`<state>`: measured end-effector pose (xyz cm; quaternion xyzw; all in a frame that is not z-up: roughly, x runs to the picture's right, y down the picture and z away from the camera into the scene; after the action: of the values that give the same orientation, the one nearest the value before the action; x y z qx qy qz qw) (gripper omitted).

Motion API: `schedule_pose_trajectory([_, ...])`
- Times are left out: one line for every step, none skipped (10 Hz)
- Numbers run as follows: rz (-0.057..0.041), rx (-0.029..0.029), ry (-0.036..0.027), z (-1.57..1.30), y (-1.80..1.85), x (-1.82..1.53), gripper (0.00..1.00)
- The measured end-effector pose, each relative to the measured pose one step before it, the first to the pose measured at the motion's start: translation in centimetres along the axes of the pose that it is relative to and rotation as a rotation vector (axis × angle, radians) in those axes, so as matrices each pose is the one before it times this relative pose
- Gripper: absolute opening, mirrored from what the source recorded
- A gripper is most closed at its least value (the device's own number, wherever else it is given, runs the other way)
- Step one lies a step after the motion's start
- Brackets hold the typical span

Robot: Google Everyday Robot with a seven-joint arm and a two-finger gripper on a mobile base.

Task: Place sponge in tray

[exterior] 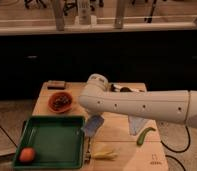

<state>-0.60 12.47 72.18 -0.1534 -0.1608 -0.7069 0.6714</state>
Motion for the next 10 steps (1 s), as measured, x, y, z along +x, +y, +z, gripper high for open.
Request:
schedule_pose_trajectory([-0.01248,0.00343,0.00230,-0.060,-0.589,0.153,0.01])
schedule_pose_trajectory([-0.01234,0.00420,0.00136,-0.044,-0.601,0.207,0.01])
schedule_pose_trajectory([-0.00737,0.00105,0.00089,-0.052,-0.264,0.184,0.01])
schedule_pose_trajectory([-0.01420,0.00042,0.00060,-0.100,-0.436,0.222,0.01])
schedule_pose_trajectory([-0.01717,0.00444,0.00141,-0.106,-0.630,0.219,0.01])
schedule_pose_trajectory([-0.01235,0.00276,0.00135,-0.118,-0.622,0.159,0.01])
schedule_pose_trajectory([-0.01661,0.00344,0.00069,-0.075,-0.741,0.149,0.01])
schedule_pose_trajectory([-0.01326,0.00192,-0.00025,-0.054,-0.446,0.099,0.01])
schedule_pose_trajectory([-0.00834,0.00119,0.00078,-0.044,-0.213,0.101,0.01])
schedule_pose_trajectory([-0.00919,0.00132,0.00053,-0.053,-0.204,0.130,0.01])
